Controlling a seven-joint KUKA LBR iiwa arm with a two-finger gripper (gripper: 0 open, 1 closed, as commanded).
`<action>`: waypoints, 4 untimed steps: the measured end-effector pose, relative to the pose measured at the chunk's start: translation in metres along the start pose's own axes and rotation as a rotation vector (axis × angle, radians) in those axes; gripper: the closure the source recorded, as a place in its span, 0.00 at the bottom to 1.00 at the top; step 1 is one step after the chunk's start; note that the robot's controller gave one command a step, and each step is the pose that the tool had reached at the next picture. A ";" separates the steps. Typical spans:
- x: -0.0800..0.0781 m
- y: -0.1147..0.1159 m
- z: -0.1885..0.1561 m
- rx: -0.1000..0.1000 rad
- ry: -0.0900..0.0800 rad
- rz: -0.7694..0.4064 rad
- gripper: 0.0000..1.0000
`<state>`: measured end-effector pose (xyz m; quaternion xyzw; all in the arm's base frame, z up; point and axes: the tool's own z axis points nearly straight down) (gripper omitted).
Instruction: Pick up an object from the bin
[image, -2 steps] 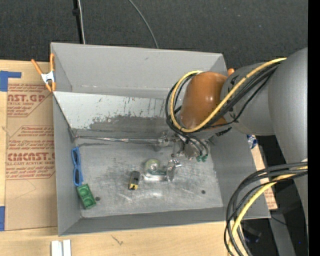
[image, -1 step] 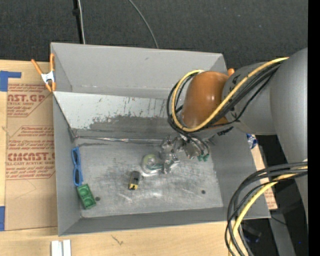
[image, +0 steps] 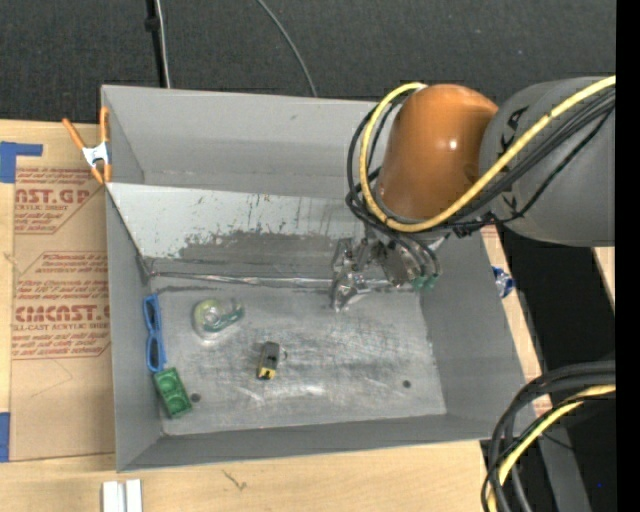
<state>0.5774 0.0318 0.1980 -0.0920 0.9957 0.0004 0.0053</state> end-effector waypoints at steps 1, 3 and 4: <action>-0.018 0.018 0.075 -0.003 0.014 0.003 1.00; -0.007 0.086 0.122 -0.002 0.000 -0.508 0.00; -0.008 0.086 0.119 -0.003 0.000 -0.506 1.00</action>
Offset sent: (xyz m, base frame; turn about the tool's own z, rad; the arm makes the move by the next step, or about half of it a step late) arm 0.0162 0.0185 -0.0702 0.0057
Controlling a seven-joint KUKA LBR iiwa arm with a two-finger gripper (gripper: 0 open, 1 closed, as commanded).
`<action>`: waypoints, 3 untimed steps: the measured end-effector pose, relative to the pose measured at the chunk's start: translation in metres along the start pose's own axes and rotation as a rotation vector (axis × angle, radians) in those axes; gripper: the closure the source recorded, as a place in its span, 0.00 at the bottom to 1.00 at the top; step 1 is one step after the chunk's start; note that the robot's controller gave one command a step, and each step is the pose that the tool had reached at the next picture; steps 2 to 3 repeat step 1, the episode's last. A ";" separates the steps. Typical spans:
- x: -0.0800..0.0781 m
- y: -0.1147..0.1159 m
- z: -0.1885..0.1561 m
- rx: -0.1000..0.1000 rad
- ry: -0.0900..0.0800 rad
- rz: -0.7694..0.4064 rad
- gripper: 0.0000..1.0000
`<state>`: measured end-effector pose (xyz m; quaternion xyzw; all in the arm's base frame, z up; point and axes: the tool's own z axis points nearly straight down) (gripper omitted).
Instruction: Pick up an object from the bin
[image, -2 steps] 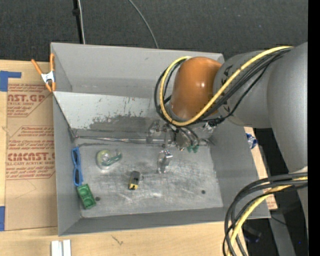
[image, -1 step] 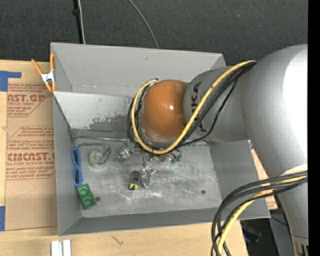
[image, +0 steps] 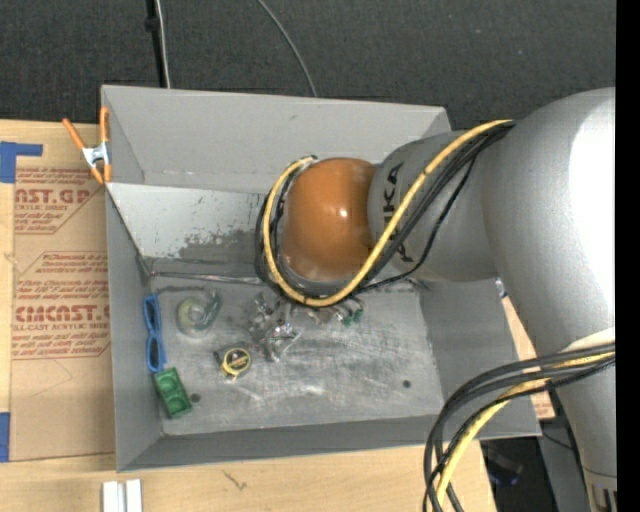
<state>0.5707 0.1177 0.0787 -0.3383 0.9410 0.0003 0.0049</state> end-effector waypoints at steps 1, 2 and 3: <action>-0.015 0.025 -0.194 0.001 -0.001 -0.142 1.00; -0.015 0.025 -0.194 0.001 -0.001 -0.142 1.00; -0.015 0.025 -0.194 0.001 -0.001 -0.142 1.00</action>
Offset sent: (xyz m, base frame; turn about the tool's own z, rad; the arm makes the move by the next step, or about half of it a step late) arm -0.0070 0.0262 0.1896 -0.1411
